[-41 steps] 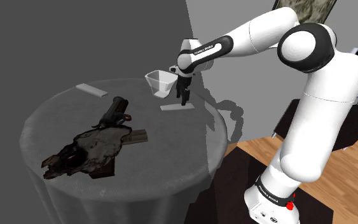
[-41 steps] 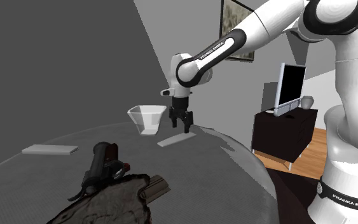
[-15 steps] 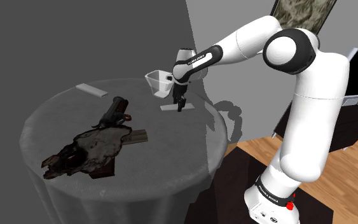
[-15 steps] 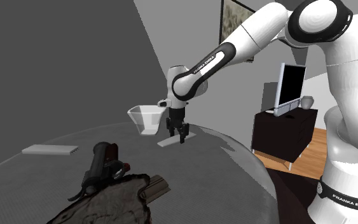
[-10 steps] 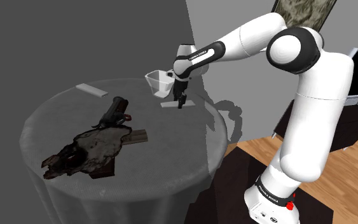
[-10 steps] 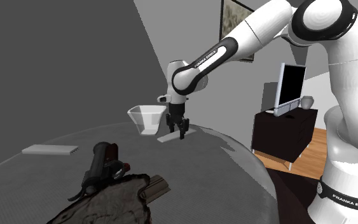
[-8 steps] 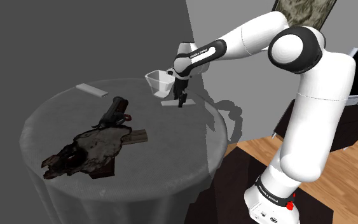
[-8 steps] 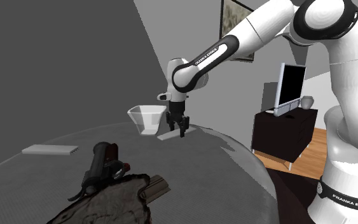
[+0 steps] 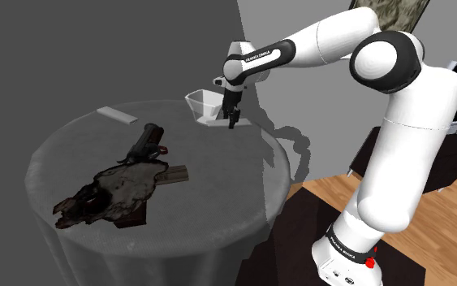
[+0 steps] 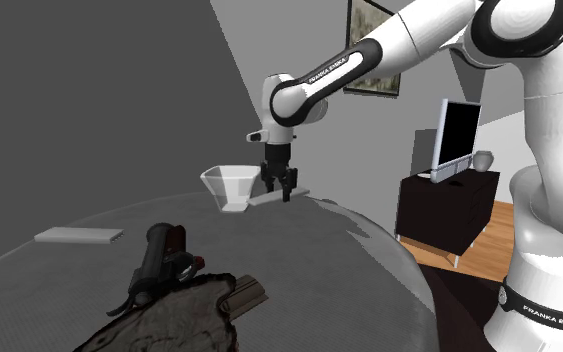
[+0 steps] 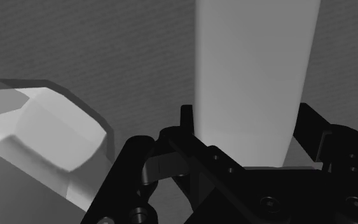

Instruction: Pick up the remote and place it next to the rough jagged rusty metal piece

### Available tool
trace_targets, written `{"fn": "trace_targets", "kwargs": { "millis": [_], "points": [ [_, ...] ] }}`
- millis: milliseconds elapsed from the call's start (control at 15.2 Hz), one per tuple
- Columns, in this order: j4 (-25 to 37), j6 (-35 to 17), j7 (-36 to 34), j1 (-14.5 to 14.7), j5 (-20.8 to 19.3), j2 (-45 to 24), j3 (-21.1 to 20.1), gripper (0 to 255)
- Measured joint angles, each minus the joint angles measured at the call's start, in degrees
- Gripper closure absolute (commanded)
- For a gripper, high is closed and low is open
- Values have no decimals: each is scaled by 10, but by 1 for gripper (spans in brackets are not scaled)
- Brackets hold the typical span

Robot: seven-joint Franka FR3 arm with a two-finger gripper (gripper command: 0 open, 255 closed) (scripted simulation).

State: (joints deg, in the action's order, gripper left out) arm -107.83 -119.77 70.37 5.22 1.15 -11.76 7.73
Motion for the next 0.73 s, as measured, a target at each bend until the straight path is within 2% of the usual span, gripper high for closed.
{"fn": "trace_targets", "kwargs": {
  "millis": [726],
  "points": [
    [51,76,-3,1,-4,26,1,255]
  ]
}}
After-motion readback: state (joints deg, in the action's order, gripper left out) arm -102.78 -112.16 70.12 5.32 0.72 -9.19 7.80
